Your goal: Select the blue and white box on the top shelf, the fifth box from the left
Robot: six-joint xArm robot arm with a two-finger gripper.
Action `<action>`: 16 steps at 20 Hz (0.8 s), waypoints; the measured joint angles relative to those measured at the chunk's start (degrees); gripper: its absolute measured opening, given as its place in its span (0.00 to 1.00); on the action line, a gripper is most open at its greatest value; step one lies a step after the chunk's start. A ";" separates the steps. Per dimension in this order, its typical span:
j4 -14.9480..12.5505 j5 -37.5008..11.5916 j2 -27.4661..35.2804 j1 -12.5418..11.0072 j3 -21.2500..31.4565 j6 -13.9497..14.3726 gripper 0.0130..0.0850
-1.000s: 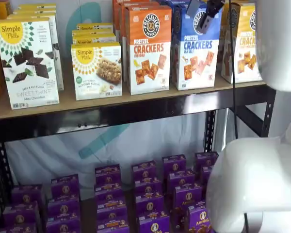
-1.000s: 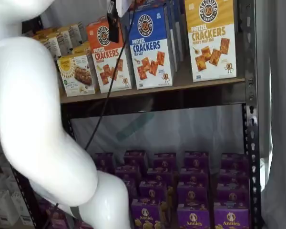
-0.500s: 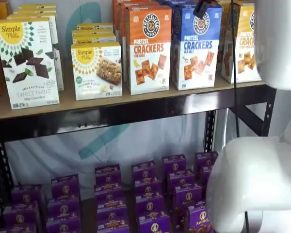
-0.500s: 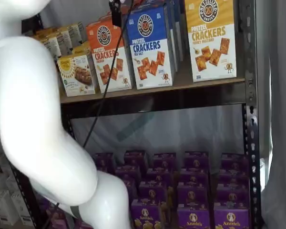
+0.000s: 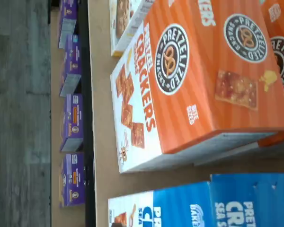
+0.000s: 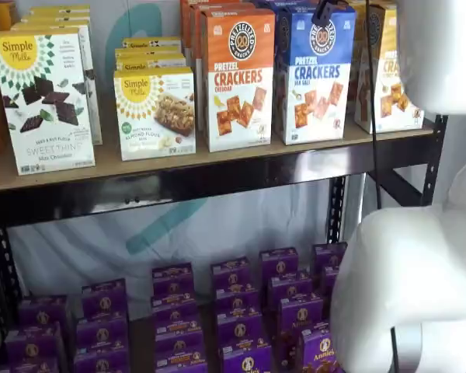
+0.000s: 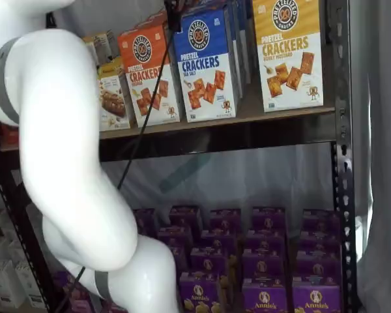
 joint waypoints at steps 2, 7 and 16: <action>-0.08 -0.22 1.14 0.01 -0.78 -0.14 1.00; -0.66 -0.31 3.06 0.17 -2.33 -0.36 1.00; -2.36 0.54 7.19 0.65 -5.68 -0.74 1.00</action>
